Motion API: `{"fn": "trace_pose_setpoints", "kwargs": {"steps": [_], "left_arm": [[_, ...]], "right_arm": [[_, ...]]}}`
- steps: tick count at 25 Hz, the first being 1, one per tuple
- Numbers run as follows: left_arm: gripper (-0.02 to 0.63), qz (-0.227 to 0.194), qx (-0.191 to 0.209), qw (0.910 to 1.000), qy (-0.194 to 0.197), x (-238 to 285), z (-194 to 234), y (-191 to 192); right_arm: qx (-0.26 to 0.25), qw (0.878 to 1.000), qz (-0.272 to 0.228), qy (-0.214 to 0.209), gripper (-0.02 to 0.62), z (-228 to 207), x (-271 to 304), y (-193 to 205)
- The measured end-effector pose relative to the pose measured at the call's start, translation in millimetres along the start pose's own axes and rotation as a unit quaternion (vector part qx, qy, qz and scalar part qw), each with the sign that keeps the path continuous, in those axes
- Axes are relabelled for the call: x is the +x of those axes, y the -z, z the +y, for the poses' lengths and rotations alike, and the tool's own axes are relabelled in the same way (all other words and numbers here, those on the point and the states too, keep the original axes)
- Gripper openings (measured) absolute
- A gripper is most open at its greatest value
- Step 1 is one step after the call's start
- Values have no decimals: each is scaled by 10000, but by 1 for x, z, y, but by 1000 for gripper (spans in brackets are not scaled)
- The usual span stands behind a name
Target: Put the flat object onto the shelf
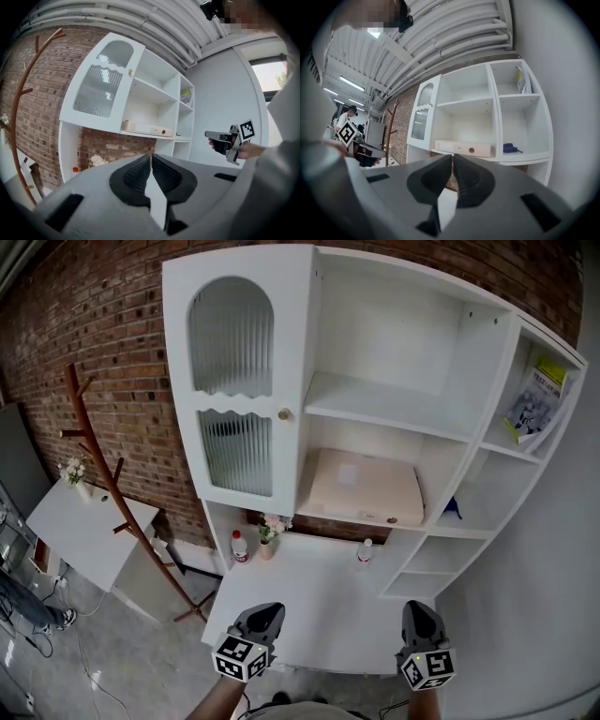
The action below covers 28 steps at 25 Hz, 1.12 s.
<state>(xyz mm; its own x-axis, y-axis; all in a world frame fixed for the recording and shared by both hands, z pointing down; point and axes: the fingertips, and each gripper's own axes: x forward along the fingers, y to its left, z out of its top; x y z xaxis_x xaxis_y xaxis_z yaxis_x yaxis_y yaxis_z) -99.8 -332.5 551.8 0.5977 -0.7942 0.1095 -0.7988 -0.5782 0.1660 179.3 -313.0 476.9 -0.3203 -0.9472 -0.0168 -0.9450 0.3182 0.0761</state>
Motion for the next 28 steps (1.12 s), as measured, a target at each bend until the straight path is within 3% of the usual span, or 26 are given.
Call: {"fn": "trace_pose_setpoints", "kwargs": {"steps": [28], "left_arm": [[34, -86, -3, 10000, -27, 32, -7, -9]], "right_arm": [[13, 9999, -92, -132, 32, -21, 12, 1]]}}
